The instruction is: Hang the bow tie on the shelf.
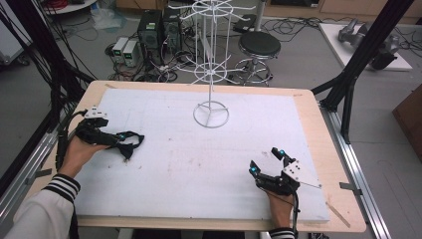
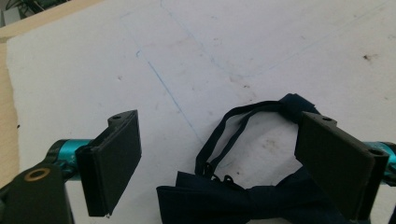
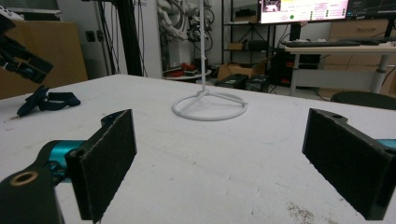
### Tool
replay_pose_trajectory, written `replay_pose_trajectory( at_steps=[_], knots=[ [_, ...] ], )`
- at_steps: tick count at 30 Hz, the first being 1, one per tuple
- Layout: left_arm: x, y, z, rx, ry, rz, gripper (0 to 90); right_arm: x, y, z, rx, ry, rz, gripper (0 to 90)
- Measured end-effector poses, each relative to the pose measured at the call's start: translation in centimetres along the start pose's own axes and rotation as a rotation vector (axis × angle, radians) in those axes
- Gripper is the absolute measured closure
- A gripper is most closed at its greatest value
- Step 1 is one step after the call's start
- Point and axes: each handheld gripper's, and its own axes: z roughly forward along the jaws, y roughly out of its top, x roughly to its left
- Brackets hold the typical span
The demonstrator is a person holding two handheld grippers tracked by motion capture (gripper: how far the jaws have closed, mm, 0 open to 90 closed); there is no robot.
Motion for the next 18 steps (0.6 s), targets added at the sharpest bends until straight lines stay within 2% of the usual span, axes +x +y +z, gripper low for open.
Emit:
replay_pose_trajectory(
  at_steps=[4,8,10,12,18],
  knots=[
    [0.2,0.4,0.4,0.039,0.002,0.01,18.0,0.0,0.0,0.0,0.0,-0.002,0.0,9.0],
    [0.4,0.8,0.9,0.1,-0.001,0.027,18.7,0.0,0.0,0.0,-0.001,-0.004,0.0,8.9],
    [0.5,1.0,1.2,0.123,0.01,0.04,19.0,0.0,0.0,0.0,-0.001,-0.005,0.001,9.0],
    [0.6,1.2,1.5,0.133,0.01,0.031,19.0,0.0,0.0,0.0,-0.002,-0.005,0.001,8.9],
    [0.8,1.8,2.1,0.206,-0.009,0.062,23.2,0.0,0.0,0.0,0.001,-0.004,0.005,8.9]
  ],
)
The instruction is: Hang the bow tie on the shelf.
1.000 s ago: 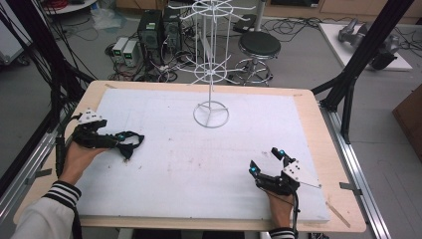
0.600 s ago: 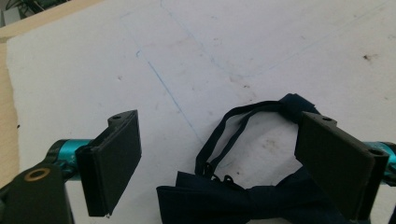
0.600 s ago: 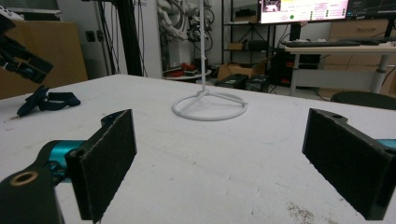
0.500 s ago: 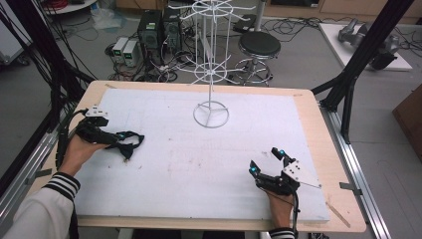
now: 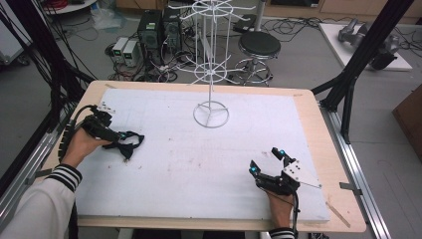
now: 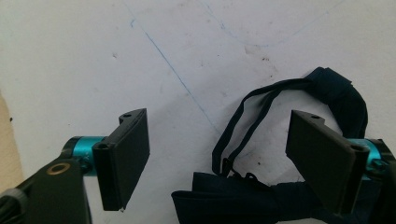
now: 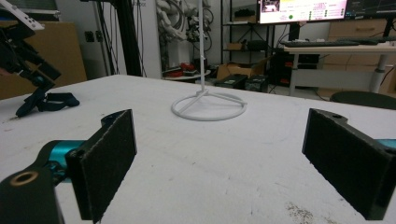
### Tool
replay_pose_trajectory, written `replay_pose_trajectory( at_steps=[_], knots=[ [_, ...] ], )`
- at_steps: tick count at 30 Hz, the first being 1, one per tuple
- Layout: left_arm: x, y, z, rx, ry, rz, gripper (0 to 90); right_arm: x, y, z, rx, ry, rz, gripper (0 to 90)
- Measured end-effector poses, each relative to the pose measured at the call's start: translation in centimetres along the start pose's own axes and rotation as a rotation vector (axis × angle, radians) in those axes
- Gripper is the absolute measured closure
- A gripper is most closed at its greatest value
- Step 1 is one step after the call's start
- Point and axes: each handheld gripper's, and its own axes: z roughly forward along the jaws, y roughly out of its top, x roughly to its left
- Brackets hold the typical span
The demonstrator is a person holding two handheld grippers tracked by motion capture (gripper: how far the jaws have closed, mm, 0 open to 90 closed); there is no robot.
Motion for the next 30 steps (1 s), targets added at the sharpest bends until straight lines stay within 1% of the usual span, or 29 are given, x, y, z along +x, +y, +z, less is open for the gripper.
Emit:
replay_pose_trajectory(
  at_steps=[1,3,5,6,7,8,12,17,19,25,27,30],
  knots=[
    [0.0,0.1,0.1,0.003,-0.003,-0.003,26.0,-0.1,0.0,0.0,-0.003,-0.002,-0.005,9.0],
    [0.2,0.3,0.2,0.022,-0.017,-0.01,26.7,-0.1,0.0,0.0,-0.003,-0.001,-0.005,9.0],
    [0.3,0.5,0.4,0.041,-0.024,-0.004,27.4,-0.1,0.0,0.0,-0.004,-0.001,-0.006,9.0],
    [0.3,0.5,0.5,0.045,-0.029,-0.009,27.8,-0.1,0.0,0.0,-0.003,-0.001,-0.005,9.0],
    [0.4,0.6,0.5,0.056,-0.029,-0.003,29.9,0.0,0.0,0.0,-0.002,0.0,-0.003,8.9],
    [0.3,0.7,0.5,0.056,-0.028,-0.009,29.9,0.0,0.0,0.0,-0.002,0.0,-0.003,8.9],
    [0.4,0.7,0.6,0.078,-0.041,-0.014,35.3,-0.1,0.0,0.0,-0.003,0.0,-0.004,8.9],
    [0.6,0.6,0.8,0.098,-0.054,-0.022,38.8,0.0,0.0,0.0,-0.002,0.0,0.0,8.9],
    [0.6,0.6,0.8,0.103,-0.061,-0.021,42.5,-0.1,0.0,0.0,-0.006,-0.001,-0.006,9.0],
    [0.5,0.5,1.0,0.115,-0.068,-0.026,48.8,-0.1,0.0,0.0,-0.006,-0.001,-0.006,8.9],
    [0.5,0.5,1.1,0.12,-0.057,-0.032,49.4,-0.1,0.0,0.0,-0.004,-0.002,-0.003,9.0],
    [0.5,0.4,1.2,0.131,-0.057,-0.05,51.8,-0.1,0.0,0.0,-0.005,-0.003,-0.003,9.0]
  ],
)
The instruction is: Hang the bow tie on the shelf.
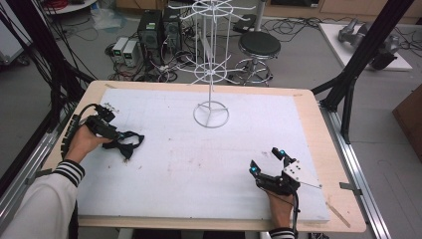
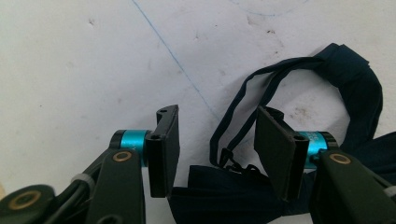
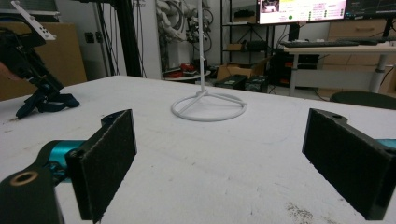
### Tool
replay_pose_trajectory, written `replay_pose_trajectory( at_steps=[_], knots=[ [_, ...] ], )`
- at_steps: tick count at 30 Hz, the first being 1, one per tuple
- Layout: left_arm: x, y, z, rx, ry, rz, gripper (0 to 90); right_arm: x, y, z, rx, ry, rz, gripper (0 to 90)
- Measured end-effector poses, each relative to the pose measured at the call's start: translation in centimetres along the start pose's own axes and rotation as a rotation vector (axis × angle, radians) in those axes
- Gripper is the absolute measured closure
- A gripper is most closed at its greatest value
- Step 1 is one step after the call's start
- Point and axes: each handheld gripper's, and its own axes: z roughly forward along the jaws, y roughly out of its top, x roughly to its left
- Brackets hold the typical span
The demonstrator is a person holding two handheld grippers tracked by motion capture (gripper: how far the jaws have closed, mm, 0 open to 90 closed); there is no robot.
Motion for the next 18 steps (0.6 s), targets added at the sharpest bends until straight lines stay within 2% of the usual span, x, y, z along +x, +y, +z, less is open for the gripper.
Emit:
replay_pose_trajectory(
  at_steps=[13,14,17,18],
  knots=[
    [-0.28,0.03,0.46,0.029,0.007,0.003,62.8,-0.06,-0.01,-0.03,-0.005,0.0,0.007,8.9],
    [-0.27,0.02,0.46,0.034,0.008,0.006,65.9,-0.09,-0.02,-0.11,-0.008,0.0,0.02,9.0],
    [-0.33,-0.01,0.54,0.045,0.01,0.003,69.2,-0.18,-0.03,-0.12,-0.014,0.0,0.017,8.9],
    [-0.41,0.0,0.59,0.052,0.008,-0.001,73.1,-0.16,-0.03,-0.11,-0.013,-0.001,0.015,8.9]
  ],
)
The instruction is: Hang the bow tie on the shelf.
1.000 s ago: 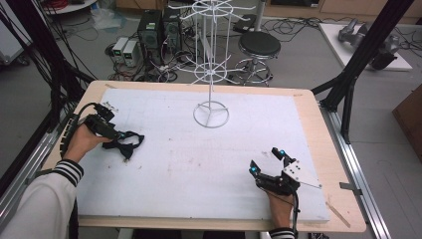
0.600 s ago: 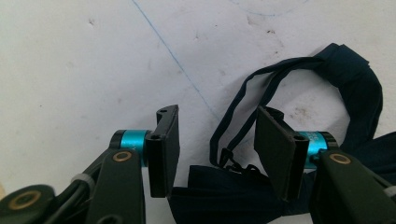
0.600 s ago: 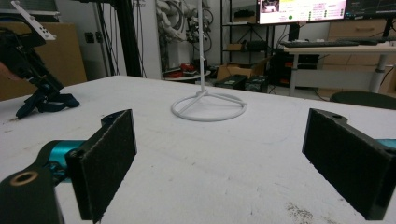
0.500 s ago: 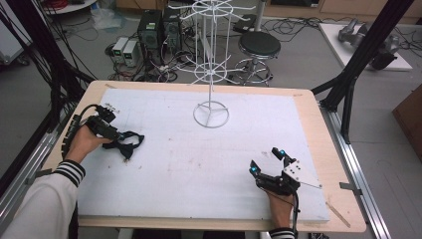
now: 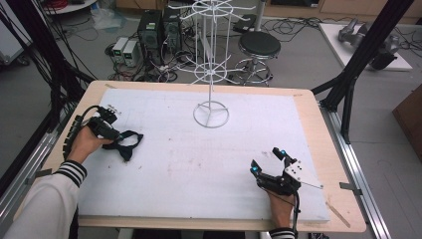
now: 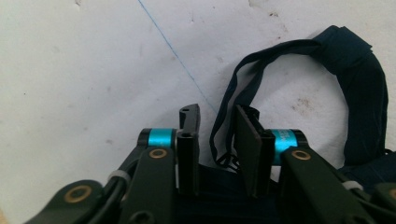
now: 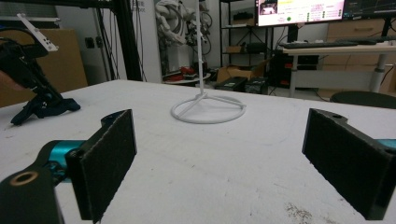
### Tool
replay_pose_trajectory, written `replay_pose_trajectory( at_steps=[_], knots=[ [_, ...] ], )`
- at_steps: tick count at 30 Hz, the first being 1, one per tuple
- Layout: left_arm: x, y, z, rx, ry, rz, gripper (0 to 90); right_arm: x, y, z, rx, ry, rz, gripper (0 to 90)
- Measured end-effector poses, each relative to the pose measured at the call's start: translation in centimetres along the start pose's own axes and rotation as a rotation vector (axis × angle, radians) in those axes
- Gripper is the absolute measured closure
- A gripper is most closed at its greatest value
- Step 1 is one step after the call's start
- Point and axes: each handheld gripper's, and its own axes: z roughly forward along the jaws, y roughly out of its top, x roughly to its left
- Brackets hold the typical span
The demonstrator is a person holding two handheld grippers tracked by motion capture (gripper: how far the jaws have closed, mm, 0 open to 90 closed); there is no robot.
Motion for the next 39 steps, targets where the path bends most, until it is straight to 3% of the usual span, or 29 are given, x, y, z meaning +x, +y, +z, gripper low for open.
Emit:
replay_pose_trajectory(
  at_steps=[6,12,19,25,39],
  knots=[
    [-0.3,0.0,0.1,0.01,0.001,0.003,84.4,0.0,0.0,0.0,-0.001,0.0,0.001,9.0],
    [-0.4,-0.1,0.1,0.002,0.014,0.008,85.5,0.0,0.0,0.0,-0.002,-0.001,0.0,9.0],
    [-0.6,-0.4,-0.3,-0.064,0.015,0.013,86.3,0.0,0.0,0.0,-0.001,-0.001,0.002,9.0],
    [-0.7,-0.6,-1.0,-0.195,-0.004,0.04,86.6,0.0,0.0,0.0,0.0,-0.002,0.001,9.0],
    [-1.4,-0.8,-3.2,-0.499,-0.074,0.032,87.9,0.0,0.0,0.0,0.001,-0.004,-0.001,9.0]
  ],
)
